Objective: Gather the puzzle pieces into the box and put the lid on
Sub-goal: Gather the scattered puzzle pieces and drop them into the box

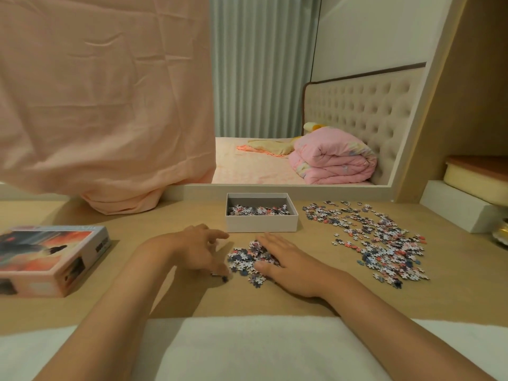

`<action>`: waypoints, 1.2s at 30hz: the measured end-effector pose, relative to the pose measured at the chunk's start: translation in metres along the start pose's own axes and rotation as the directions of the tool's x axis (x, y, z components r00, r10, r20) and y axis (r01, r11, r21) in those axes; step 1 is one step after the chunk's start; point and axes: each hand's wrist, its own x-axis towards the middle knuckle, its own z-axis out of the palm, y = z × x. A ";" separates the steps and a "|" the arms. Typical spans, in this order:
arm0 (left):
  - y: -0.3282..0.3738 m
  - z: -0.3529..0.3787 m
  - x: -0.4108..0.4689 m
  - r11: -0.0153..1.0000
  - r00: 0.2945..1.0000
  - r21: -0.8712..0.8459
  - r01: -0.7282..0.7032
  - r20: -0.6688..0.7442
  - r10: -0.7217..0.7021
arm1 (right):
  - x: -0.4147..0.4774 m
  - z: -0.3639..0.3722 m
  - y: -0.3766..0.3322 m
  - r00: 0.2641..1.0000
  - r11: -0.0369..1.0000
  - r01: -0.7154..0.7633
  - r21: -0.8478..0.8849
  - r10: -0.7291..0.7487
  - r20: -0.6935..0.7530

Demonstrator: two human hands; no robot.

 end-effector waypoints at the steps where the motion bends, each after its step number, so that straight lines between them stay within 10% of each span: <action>1: -0.004 -0.003 -0.002 1.000 1.000 -0.026 0.003 0.015 -0.003 | 0.000 -0.001 0.000 1.000 1.000 0.005 -0.004 -0.005 -0.004; 17: -0.002 0.024 0.019 0.970 0.909 -0.116 -0.215 -0.386 0.155 | 0.022 -0.007 -0.011 0.995 0.992 0.087 -0.096 -0.092 -0.044; 23: 0.025 0.044 0.025 0.961 0.947 0.152 -0.232 -0.188 0.259 | 0.008 -0.011 0.001 1.000 0.970 -0.002 -0.241 0.005 0.013; 36: 0.023 0.046 0.032 0.908 0.792 -0.007 -0.419 -0.492 0.362 | 0.011 -0.016 -0.003 0.975 0.999 -0.013 -0.032 0.006 -0.220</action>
